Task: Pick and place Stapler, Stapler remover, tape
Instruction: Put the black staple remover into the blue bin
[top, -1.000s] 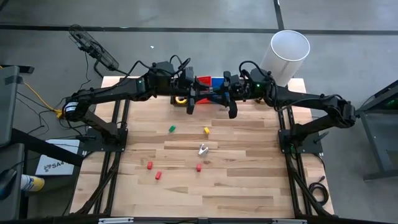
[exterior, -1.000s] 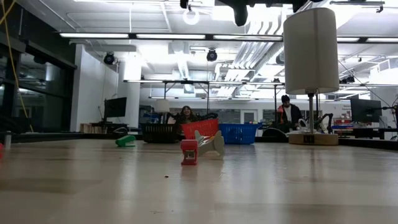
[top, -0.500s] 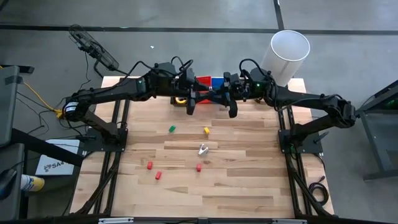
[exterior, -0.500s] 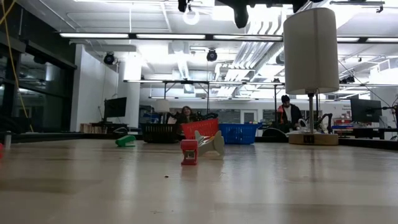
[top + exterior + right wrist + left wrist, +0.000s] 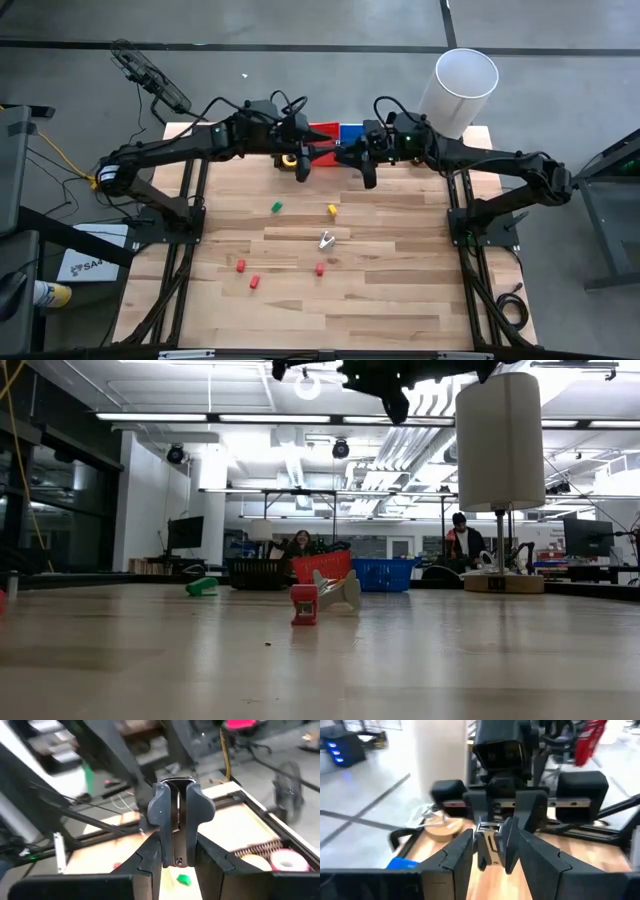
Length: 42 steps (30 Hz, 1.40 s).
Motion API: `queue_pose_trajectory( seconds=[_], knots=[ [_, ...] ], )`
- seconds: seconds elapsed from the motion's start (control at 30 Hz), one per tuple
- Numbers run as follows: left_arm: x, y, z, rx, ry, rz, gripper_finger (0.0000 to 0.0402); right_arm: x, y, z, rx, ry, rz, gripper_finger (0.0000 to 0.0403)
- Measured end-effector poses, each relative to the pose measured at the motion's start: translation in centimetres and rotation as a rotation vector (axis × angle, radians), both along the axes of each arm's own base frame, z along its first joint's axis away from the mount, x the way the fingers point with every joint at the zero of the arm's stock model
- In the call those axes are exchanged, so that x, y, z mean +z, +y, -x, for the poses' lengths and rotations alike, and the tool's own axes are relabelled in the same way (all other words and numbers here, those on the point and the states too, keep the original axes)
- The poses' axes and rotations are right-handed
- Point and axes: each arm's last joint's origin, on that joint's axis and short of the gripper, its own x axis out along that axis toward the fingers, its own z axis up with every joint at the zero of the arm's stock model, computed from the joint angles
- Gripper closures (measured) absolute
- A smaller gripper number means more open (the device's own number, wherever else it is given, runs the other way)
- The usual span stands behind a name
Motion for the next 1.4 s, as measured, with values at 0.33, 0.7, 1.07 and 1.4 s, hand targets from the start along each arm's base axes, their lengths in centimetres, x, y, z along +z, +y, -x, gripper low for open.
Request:
queue_pose_trajectory(
  seconds=[0.33,0.7,1.07,1.4],
  knots=[
    [0.6,-0.3,3.6,0.176,0.133,-0.022,0.0251,-1.3,-2.6,1.2,-0.227,0.133,-0.105,0.0325],
    [0.3,-0.6,5.2,0.211,0.232,-0.020,0.0251,-3.4,-4.5,0.6,-0.433,0.212,-0.133,0.0326],
    [-0.1,-0.8,6.7,0.245,0.337,-0.037,0.0250,-9.8,-6.8,-2.2,-0.665,0.371,-0.281,0.0326],
    [-1.7,-1.8,11.2,0.269,0.340,-0.053,0.0250,-14.3,-9.9,-2.2,-0.855,0.451,-0.422,0.0326]
  ],
)
